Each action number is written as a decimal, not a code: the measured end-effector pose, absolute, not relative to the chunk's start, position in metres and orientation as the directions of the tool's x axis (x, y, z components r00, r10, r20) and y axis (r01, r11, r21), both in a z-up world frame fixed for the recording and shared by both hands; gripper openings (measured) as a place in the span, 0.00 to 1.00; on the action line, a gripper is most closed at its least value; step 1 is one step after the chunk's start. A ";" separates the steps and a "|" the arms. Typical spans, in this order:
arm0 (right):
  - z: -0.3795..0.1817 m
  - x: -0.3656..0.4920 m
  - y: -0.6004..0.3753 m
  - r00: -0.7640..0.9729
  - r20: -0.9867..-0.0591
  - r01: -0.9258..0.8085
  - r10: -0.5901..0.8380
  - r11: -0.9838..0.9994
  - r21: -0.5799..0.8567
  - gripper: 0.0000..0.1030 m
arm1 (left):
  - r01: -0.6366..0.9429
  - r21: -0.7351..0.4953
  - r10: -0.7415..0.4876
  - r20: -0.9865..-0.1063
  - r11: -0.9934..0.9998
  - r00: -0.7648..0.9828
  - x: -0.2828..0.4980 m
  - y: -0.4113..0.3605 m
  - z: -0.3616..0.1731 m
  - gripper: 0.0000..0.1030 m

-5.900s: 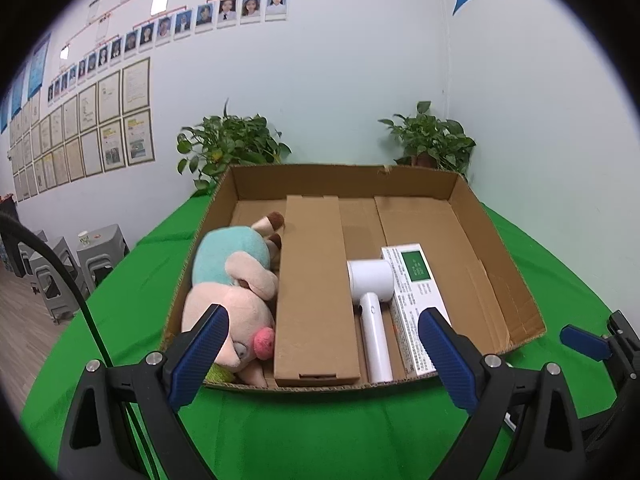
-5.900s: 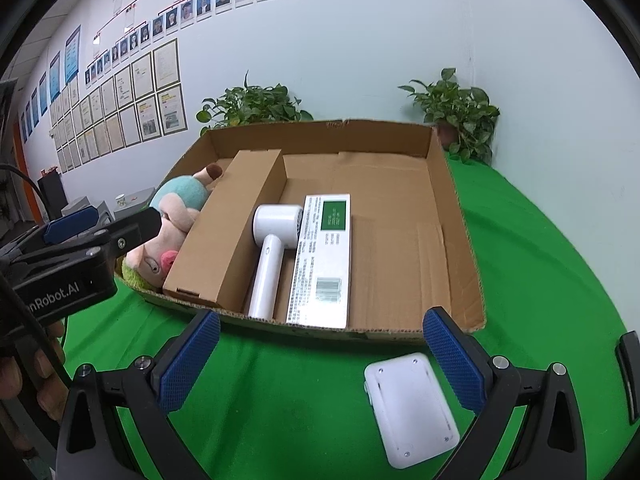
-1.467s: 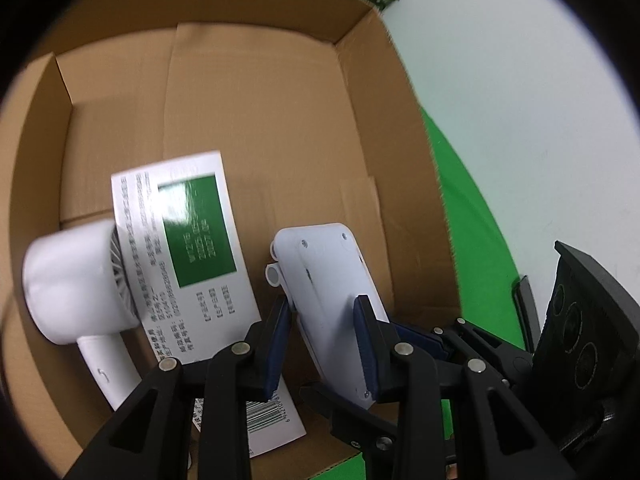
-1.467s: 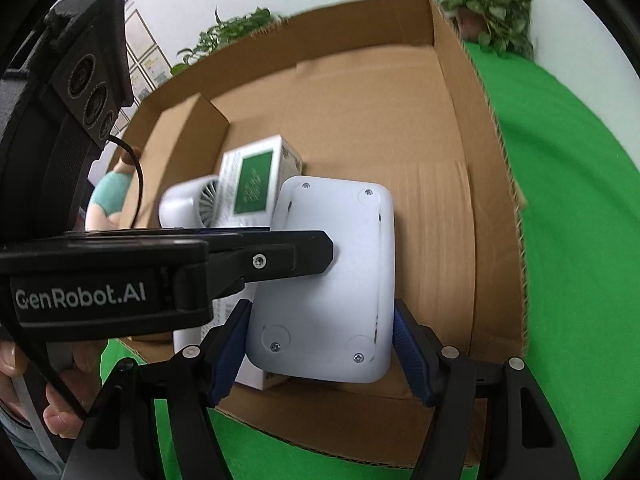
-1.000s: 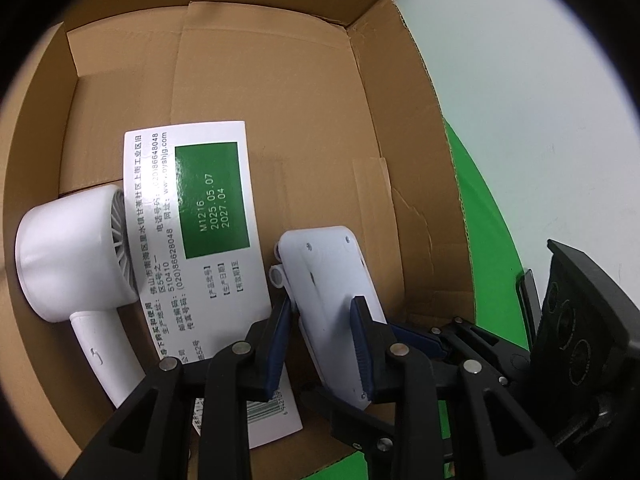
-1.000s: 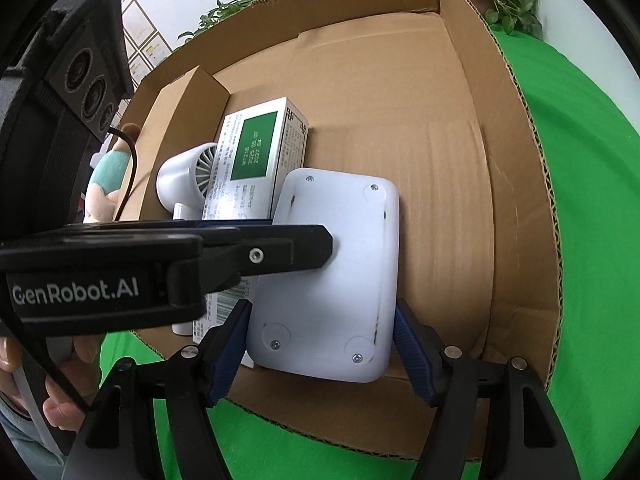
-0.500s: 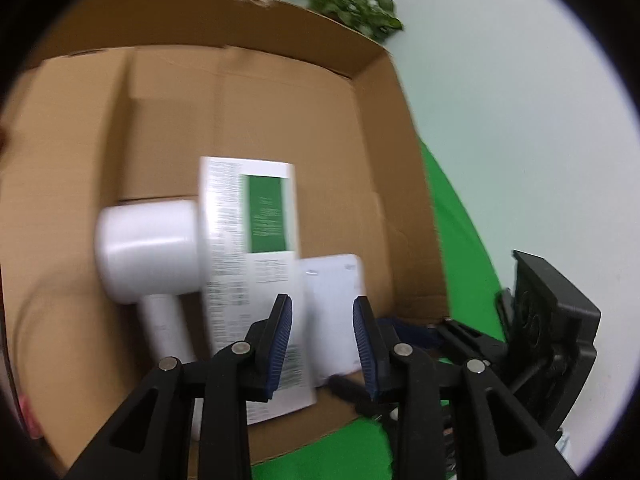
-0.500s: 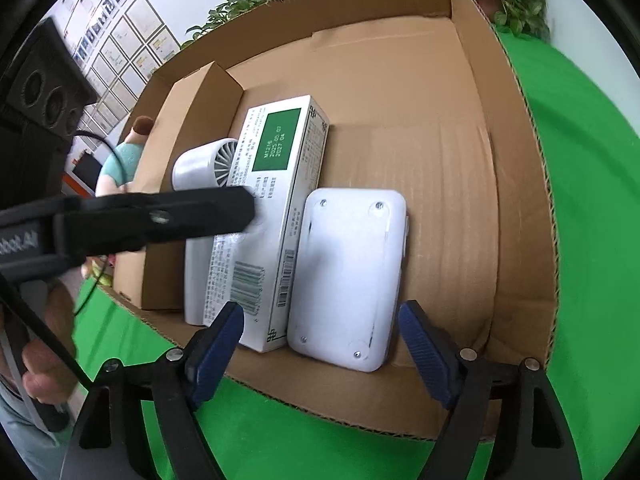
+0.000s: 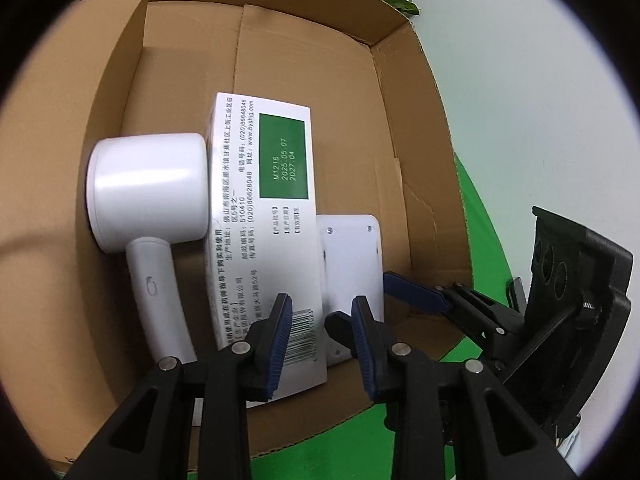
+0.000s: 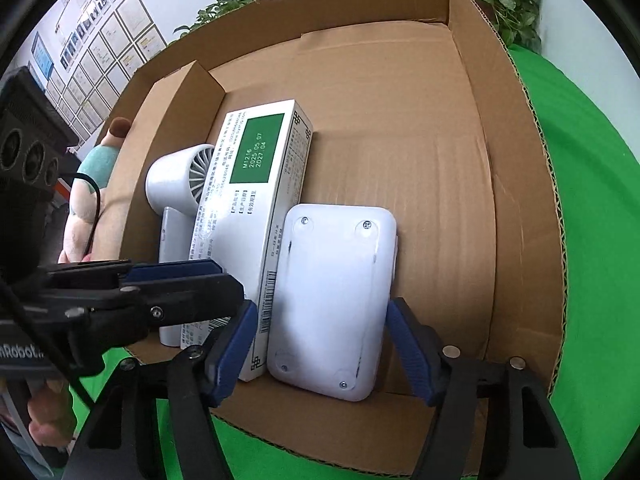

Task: Organize objects

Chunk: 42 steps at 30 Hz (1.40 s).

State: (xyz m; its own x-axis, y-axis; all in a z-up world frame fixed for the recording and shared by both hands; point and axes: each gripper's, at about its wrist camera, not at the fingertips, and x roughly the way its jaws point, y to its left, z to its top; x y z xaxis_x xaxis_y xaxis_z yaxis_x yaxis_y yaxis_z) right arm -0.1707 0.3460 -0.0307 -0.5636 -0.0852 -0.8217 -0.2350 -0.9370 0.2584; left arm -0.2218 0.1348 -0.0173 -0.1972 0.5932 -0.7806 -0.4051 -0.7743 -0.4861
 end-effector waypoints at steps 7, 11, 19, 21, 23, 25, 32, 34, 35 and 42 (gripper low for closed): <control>-0.022 -0.161 0.340 -0.589 -0.808 -0.256 -0.003 -0.948 0.190 0.72 | -0.436 -0.403 0.552 -0.778 -0.804 -0.299 -0.197 0.118 0.006 0.28; 0.006 -0.130 0.313 -0.692 -0.708 -0.275 0.139 -0.958 0.080 1.00 | -0.420 -0.226 0.442 -0.715 -0.879 -0.541 -0.156 0.085 0.049 0.52; 0.007 -0.089 0.240 -0.804 -0.542 -0.326 0.245 -0.944 0.057 1.00 | -0.206 0.093 0.131 -0.510 -0.974 -0.850 -0.106 0.015 0.050 0.92; -0.002 -0.093 0.235 -0.794 -0.541 -0.362 0.277 -0.931 0.054 1.00 | -0.183 0.124 0.093 -0.518 -0.975 -0.851 -0.112 0.024 0.023 0.92; -0.009 -0.101 0.231 -0.791 -0.534 -0.390 0.300 -0.919 0.061 1.00 | -0.163 0.121 0.078 -0.519 -0.979 -0.851 -0.117 0.024 0.009 0.92; -0.017 -0.108 0.227 -0.787 -0.534 -0.395 0.309 -0.917 0.050 1.00 | -0.147 0.083 0.082 -0.530 -0.986 -0.844 -0.127 0.025 -0.003 0.92; -0.037 -0.124 0.218 -0.758 -0.577 -0.375 0.306 -0.927 0.001 1.00 | -0.122 0.015 0.098 -0.511 -0.992 -0.854 -0.134 0.026 -0.022 0.93; -0.037 -0.123 0.216 -0.755 -0.573 -0.378 0.318 -0.926 -0.017 1.00 | -0.129 0.015 0.104 -0.510 -0.991 -0.854 -0.134 0.026 -0.023 0.96; -0.037 -0.123 0.215 -0.755 -0.571 -0.380 0.324 -0.925 -0.023 1.00 | -0.130 0.011 0.106 -0.513 -0.991 -0.852 -0.135 0.027 -0.024 0.97; -0.038 -0.120 0.214 -0.758 -0.550 -0.406 0.351 -0.914 -0.023 1.00 | -0.133 -0.007 0.117 -0.526 -0.991 -0.843 -0.137 0.026 -0.026 0.99</control>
